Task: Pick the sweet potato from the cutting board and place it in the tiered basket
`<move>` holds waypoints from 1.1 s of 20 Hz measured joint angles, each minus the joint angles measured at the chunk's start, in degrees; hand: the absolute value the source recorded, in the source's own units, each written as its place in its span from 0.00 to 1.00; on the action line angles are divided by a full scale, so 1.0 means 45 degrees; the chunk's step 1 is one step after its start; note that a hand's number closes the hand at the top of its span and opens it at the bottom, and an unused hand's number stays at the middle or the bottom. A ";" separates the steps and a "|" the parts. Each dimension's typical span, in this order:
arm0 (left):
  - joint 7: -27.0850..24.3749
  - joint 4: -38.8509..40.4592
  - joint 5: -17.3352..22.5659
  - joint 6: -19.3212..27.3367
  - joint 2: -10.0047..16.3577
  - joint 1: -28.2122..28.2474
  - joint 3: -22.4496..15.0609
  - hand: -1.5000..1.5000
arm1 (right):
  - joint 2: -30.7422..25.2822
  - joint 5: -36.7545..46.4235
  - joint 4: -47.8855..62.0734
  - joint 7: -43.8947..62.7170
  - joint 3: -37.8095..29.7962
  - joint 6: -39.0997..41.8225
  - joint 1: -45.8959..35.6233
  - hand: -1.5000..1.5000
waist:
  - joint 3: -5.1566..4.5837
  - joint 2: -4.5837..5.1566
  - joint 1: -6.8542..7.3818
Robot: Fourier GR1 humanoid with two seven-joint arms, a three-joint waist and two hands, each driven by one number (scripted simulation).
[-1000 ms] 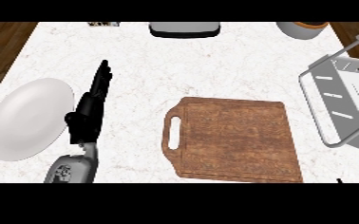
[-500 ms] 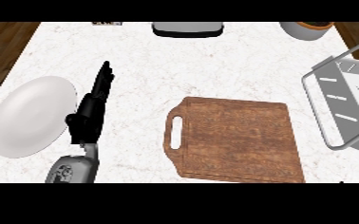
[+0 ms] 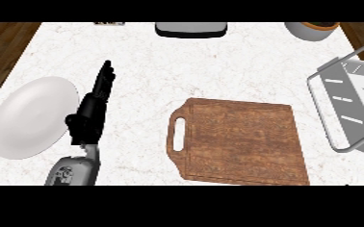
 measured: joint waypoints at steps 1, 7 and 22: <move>-0.0037 0.0109 -0.0025 0.0038 -0.0050 -0.0069 0.0000 0.50 | -0.0057 0.0278 0.0503 -0.0277 0.0243 -0.0200 -0.0235 1.00 | 0.0001 0.0004 0.0007; 0.0159 -0.0316 -0.0179 0.0093 -0.0193 0.0240 -0.0289 0.50 | 0.0532 0.0072 0.3269 -0.0400 0.0221 -0.0475 -0.1415 0.00 | 0.0005 0.0001 0.0081; -0.0141 -0.0055 -0.0096 0.0196 -0.0062 0.0303 -0.0156 0.50 | -0.0377 -0.2221 0.7898 -0.0369 -0.2807 -0.1020 -0.3038 0.00 | 0.0010 -0.0015 -0.0154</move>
